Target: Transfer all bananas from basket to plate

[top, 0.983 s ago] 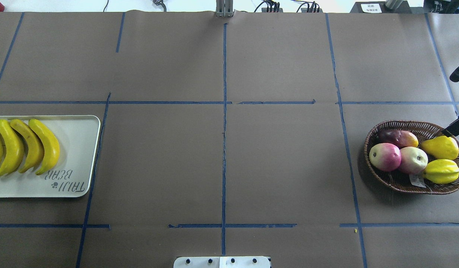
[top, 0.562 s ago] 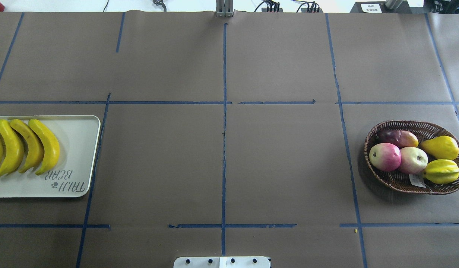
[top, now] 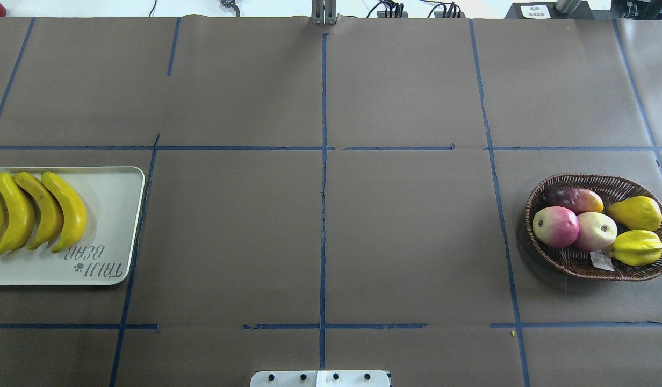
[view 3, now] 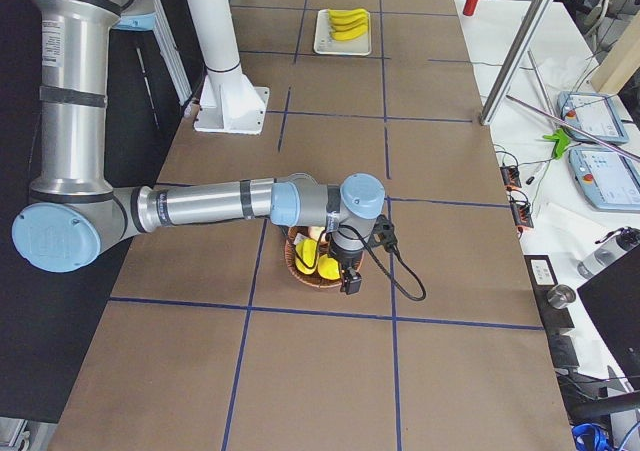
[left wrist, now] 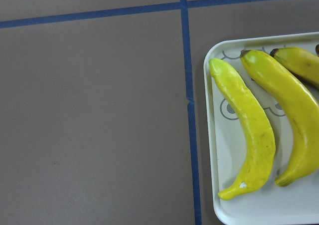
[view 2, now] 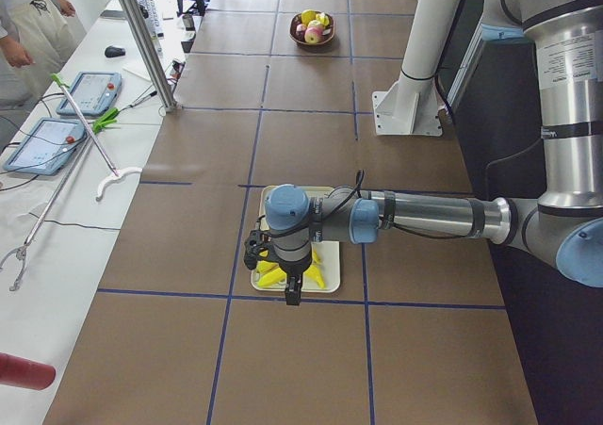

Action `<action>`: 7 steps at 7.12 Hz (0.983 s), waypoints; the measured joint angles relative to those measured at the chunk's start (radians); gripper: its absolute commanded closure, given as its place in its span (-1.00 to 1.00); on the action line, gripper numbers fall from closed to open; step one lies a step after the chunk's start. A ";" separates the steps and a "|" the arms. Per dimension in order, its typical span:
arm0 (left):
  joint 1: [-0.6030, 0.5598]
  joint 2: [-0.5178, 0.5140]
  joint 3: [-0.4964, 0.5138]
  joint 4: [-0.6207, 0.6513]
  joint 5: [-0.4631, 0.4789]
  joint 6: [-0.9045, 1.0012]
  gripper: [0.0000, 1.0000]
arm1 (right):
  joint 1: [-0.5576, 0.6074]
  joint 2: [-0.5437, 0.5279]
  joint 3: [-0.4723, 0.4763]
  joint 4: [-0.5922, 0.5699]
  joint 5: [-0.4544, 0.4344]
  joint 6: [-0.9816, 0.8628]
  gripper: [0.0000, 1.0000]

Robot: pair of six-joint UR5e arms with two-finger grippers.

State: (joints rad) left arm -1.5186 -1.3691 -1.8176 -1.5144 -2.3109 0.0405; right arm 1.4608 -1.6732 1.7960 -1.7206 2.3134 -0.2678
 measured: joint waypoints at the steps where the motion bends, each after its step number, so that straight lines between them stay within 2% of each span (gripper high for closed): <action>1: -0.003 0.002 0.006 -0.006 -0.003 0.000 -0.99 | 0.007 -0.004 -0.004 0.004 -0.001 0.045 -0.99; 7: 0.000 -0.011 0.011 -0.011 0.002 -0.004 -0.99 | 0.010 -0.010 -0.003 0.008 -0.005 0.076 -0.99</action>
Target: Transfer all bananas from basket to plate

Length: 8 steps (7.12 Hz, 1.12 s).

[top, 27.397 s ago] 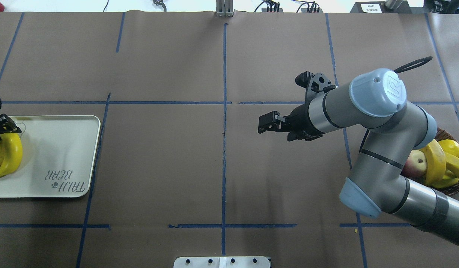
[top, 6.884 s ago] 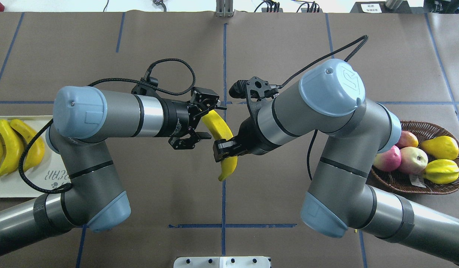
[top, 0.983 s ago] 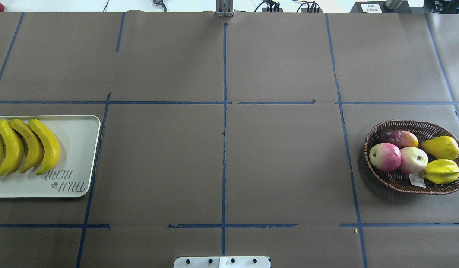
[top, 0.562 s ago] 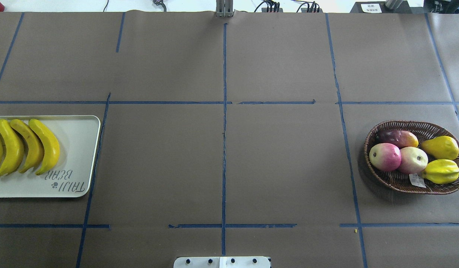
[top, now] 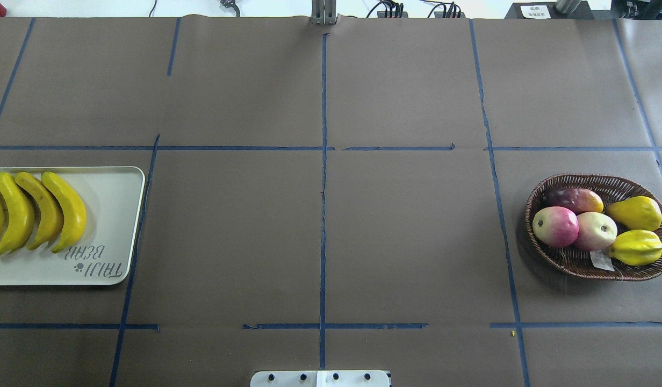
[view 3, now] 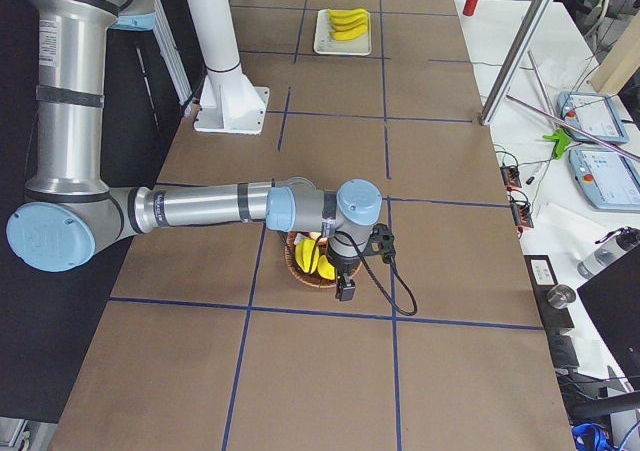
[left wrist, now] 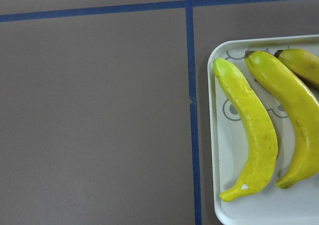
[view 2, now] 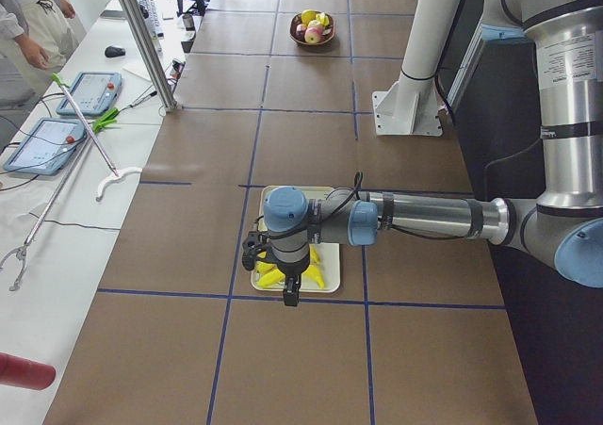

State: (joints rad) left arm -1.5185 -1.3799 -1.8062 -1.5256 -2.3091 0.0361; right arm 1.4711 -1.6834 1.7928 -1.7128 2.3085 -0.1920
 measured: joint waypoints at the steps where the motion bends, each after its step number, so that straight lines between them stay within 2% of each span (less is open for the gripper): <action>1: 0.003 0.000 0.002 0.000 0.002 0.003 -0.99 | 0.000 -0.004 0.002 0.001 -0.001 -0.002 -0.99; 8: 0.004 0.011 0.002 0.002 0.002 0.005 -0.99 | 0.000 -0.007 0.007 0.006 0.000 -0.002 -0.99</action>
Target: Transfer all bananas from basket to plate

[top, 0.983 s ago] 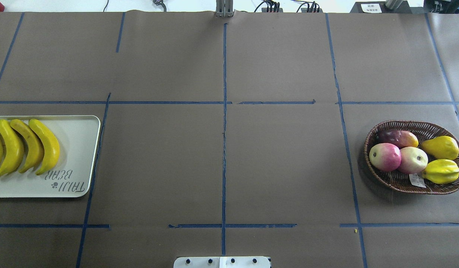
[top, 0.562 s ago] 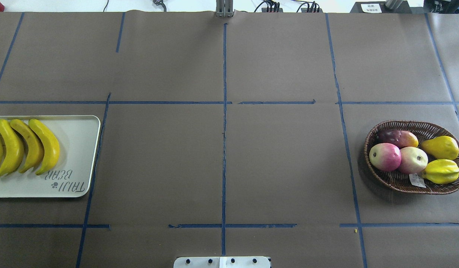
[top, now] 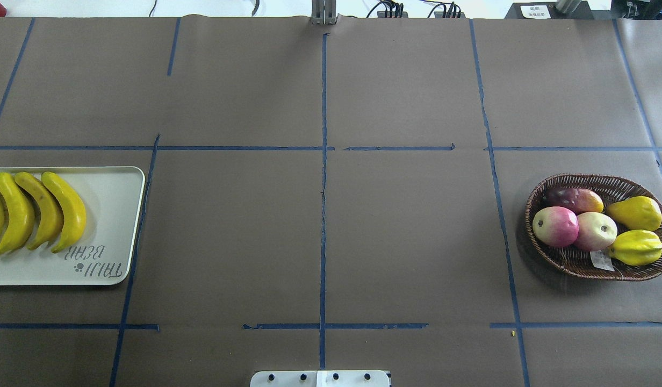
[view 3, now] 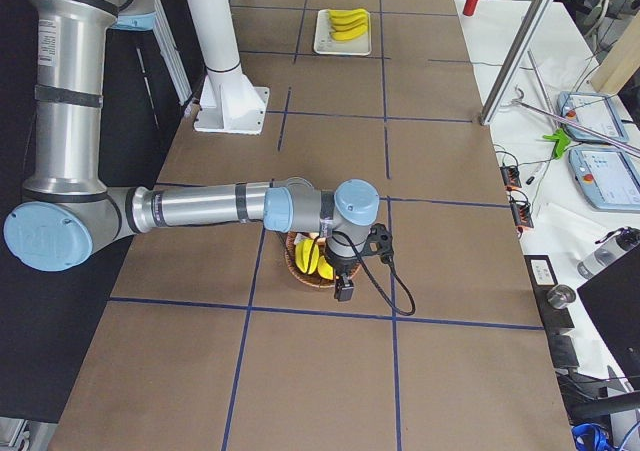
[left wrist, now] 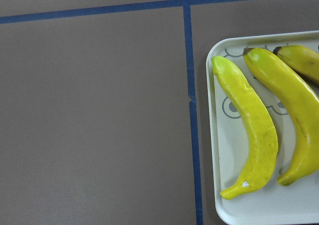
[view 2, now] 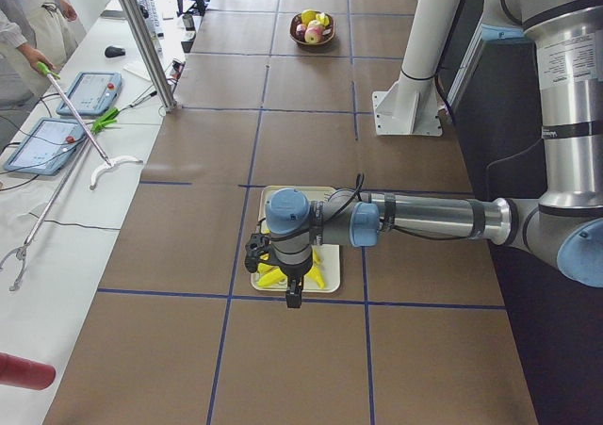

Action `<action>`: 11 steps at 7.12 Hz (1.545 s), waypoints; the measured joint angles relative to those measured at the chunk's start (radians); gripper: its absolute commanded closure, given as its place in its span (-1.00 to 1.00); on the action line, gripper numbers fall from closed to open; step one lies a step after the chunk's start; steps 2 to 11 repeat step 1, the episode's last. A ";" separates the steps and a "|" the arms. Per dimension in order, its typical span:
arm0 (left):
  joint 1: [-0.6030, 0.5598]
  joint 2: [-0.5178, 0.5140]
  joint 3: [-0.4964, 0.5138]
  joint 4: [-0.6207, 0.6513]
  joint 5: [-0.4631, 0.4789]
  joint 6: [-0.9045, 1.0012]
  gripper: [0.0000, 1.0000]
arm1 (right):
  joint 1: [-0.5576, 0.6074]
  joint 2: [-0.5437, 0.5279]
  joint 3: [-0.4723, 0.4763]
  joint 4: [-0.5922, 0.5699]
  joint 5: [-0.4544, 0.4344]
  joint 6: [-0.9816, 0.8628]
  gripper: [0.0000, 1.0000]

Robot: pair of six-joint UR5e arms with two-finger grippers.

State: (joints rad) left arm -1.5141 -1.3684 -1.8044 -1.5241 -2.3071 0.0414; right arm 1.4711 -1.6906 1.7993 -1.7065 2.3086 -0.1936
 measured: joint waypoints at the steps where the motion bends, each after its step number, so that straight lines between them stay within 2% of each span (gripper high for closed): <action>1: 0.000 0.000 0.000 0.000 0.000 0.000 -0.99 | 0.000 0.000 0.000 0.000 0.000 -0.001 -0.99; 11: 0.000 0.000 0.000 0.000 0.000 0.000 -0.99 | 0.000 0.000 0.000 0.000 0.000 -0.001 -0.99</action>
